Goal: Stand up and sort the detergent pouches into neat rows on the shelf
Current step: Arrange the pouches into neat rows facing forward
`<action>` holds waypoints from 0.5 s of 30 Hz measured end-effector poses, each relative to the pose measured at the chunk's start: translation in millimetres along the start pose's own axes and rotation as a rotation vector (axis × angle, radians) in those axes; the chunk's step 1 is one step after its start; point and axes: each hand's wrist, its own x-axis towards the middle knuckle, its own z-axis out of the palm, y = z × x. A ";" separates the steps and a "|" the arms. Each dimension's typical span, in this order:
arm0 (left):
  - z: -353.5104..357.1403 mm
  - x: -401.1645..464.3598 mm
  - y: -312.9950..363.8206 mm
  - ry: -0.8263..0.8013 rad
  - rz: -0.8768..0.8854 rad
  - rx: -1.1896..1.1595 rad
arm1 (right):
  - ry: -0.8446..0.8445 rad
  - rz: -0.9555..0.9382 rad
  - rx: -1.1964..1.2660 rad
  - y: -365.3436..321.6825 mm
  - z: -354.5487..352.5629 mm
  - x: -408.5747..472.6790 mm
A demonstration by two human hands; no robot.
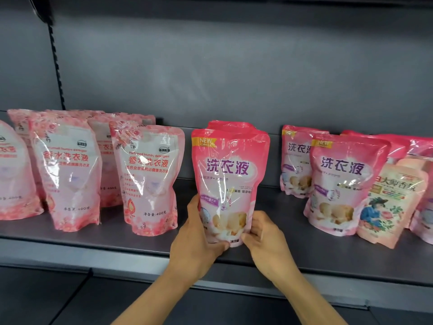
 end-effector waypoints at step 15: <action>10.6 -43.4 61.9 0.054 0.387 0.124 | 0.287 -0.052 -0.067 -5.6 -91.9 -44.4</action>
